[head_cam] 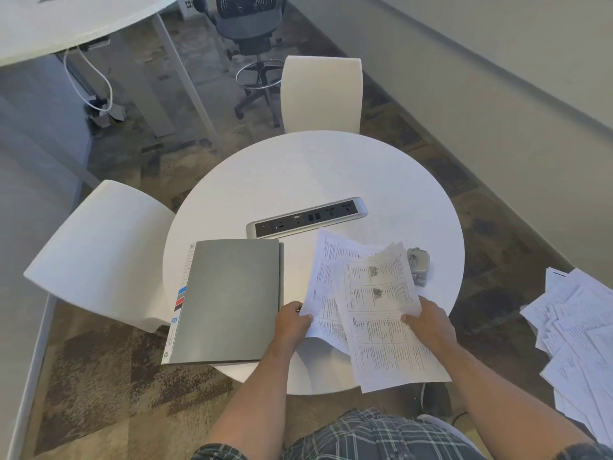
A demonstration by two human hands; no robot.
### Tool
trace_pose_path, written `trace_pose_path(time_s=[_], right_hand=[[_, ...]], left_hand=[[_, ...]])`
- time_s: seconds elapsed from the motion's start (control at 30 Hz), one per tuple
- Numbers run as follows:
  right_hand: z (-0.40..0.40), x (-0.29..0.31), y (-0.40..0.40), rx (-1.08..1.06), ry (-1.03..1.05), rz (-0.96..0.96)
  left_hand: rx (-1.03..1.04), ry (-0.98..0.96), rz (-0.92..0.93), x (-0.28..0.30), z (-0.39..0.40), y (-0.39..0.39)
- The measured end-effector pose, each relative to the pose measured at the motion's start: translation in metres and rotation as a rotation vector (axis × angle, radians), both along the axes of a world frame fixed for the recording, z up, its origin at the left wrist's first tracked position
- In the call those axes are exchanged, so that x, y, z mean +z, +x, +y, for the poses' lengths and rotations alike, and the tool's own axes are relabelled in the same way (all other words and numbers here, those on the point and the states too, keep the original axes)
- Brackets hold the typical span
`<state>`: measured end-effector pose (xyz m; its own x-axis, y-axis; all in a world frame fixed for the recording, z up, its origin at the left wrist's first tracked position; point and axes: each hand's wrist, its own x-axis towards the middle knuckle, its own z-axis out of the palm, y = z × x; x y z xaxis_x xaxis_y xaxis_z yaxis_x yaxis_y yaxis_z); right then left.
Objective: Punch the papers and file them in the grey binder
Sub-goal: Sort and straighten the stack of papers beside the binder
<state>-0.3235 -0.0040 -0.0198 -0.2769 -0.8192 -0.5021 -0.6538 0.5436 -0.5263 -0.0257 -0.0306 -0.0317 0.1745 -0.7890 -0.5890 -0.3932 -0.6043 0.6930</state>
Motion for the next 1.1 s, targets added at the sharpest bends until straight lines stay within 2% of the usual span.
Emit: trace_pose_path(time_s=[0.23,0.47,0.77,0.93,1.1], right_hand=[[-0.005,0.005,-0.002,-0.254,-0.120,-0.429],[-0.010,0.021,0.011,-0.375,-0.109,-0.611],[-0.012,0.030,0.020,-0.458,-0.096,-0.714],[-0.009,0.033,0.020,-0.467,-0.112,-0.758],[-0.008,0.033,0.017,-0.422,-0.145,-0.770]], left_hand=[[0.068,0.059,0.211,0.006,0.007,0.013],[0.097,0.093,0.348,0.012,0.012,0.011],[0.085,0.162,0.480,0.026,0.015,0.006],[0.001,0.170,0.541,0.035,0.016,0.004],[0.088,0.169,0.648,0.047,0.013,0.005]])
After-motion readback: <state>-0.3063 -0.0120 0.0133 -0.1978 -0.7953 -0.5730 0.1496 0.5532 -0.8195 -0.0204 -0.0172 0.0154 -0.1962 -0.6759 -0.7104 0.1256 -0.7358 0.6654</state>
